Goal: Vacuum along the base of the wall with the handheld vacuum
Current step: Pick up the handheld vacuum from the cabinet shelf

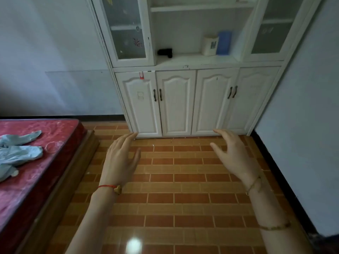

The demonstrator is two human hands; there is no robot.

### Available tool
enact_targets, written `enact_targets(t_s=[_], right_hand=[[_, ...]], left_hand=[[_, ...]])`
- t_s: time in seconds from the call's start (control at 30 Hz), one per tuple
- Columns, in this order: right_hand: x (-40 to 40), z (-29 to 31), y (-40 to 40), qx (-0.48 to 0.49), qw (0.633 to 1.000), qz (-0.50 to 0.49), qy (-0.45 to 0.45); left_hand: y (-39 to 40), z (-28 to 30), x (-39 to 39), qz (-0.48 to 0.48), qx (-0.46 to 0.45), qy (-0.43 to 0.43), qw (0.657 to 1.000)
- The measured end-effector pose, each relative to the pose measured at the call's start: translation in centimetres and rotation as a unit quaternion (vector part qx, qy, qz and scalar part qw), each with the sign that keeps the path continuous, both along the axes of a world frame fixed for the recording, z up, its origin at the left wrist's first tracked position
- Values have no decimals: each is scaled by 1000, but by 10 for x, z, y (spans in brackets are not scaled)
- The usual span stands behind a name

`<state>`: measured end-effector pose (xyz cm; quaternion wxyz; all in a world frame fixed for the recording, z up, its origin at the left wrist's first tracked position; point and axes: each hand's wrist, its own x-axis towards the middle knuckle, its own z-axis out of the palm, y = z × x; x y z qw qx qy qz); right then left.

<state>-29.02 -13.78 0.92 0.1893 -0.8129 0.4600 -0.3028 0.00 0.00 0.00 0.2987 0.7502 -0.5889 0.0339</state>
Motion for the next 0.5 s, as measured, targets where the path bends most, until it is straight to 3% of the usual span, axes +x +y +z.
enact_targets(t_s=[0.5], right_hand=[[27,-35,-99,47,998,-11,31]], left_hand=[[-104,-28,23,11,20,39,999]])
